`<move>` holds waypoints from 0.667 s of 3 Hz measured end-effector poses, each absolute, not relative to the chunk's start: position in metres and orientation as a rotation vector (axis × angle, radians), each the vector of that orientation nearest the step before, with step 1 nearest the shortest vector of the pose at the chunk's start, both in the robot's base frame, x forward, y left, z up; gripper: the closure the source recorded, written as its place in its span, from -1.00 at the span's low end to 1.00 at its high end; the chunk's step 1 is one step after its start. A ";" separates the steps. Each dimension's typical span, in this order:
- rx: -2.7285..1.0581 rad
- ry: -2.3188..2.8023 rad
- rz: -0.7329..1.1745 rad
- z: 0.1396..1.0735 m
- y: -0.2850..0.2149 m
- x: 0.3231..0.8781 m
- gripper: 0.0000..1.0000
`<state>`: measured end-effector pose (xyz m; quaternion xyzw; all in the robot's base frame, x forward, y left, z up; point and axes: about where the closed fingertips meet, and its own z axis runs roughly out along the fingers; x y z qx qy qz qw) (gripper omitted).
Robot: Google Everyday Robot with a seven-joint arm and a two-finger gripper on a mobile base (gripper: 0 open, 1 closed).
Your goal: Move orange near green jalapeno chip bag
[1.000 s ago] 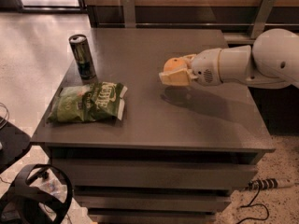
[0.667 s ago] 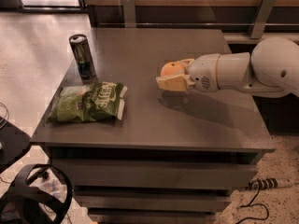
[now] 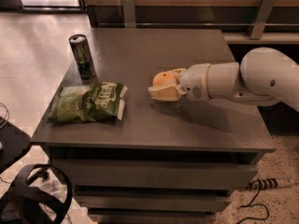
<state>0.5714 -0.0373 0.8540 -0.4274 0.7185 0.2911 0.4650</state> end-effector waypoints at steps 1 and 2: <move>-1.070 1.758 0.744 0.845 -0.021 0.564 1.00; -1.100 1.725 0.799 0.835 0.000 0.557 1.00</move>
Offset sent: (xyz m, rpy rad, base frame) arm -0.0215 0.0569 -0.0301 0.0657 0.0176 0.1331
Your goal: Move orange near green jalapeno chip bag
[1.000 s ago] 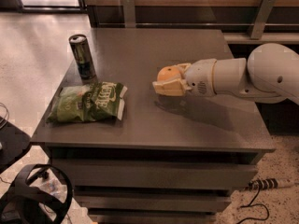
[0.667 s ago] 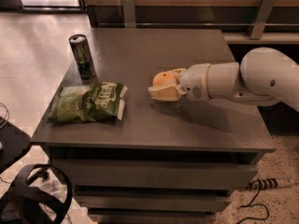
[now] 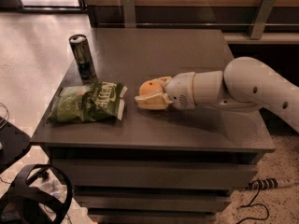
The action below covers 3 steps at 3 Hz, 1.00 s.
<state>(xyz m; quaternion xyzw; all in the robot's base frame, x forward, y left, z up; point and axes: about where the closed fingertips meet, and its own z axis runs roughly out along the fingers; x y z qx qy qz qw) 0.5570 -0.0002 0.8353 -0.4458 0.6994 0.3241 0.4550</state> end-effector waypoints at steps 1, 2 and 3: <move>-1.127 1.683 0.836 0.832 0.016 0.549 1.00; -1.130 1.682 0.836 0.832 0.017 0.549 0.66; -1.134 1.680 0.839 0.832 0.019 0.548 0.21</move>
Offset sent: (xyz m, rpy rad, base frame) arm -0.0060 0.0124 -0.0027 0.0188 -0.0094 0.0335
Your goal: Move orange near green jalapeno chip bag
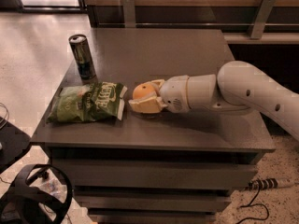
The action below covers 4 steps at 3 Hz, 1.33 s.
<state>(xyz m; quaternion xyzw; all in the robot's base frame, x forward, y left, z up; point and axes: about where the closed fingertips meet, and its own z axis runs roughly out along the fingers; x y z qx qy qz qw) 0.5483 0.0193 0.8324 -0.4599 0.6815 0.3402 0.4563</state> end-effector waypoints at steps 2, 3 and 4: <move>-1.141 1.677 0.843 0.833 0.023 0.547 -0.72; -1.145 1.675 0.846 0.833 0.025 0.546 -1.00; -1.145 1.675 0.846 0.833 0.025 0.546 -1.00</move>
Offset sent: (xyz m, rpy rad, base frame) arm -0.0006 0.0018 0.0001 -0.0001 0.0000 0.0033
